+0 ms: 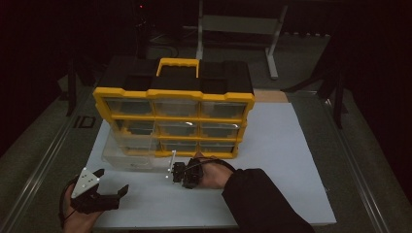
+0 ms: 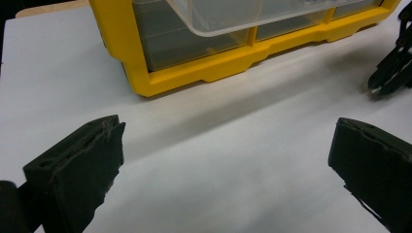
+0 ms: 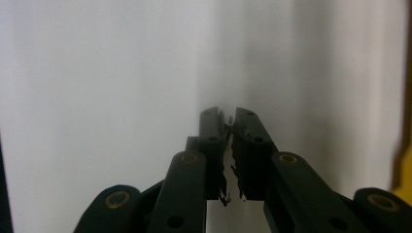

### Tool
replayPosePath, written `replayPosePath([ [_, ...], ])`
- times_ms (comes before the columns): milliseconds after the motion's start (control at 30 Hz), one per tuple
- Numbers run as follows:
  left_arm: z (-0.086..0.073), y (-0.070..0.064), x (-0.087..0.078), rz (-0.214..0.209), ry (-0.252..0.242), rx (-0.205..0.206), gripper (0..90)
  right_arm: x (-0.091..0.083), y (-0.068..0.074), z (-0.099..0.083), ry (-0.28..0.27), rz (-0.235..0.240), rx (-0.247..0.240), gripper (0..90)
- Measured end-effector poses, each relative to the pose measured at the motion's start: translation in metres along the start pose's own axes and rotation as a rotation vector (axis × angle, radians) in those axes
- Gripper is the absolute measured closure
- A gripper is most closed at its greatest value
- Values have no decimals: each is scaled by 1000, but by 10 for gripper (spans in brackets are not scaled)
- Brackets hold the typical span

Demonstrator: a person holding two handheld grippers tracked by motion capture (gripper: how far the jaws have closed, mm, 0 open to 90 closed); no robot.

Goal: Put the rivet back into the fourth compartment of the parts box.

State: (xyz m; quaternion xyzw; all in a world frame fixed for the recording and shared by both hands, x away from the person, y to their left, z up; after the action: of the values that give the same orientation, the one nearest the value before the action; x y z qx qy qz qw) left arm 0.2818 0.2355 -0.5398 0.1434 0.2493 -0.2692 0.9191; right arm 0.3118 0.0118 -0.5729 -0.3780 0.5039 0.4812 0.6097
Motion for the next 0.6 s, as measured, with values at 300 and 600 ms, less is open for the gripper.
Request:
replayPosePath([
  [300, 0, 0, 0, 0, 1, 0, 0, -36, -7, 4, -61, -20, 11, 826],
  [600, 0, 0, 0, 0, 2, 2, 0, -70, -13, 19, -138, -50, -51, 826],
])
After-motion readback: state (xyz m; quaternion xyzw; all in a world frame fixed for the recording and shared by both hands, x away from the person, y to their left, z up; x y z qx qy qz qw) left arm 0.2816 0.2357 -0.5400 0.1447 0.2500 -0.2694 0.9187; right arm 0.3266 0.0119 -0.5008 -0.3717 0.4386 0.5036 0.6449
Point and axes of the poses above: each handheld gripper's, and its own axes: x roughly forward along the jaws, z roughly out of its top, y roughly to its left, the point moved 10 cm from there along x, roughly forward along the jaws, and after that the axes turned 10 degrees about x, right-handed, at the moved point
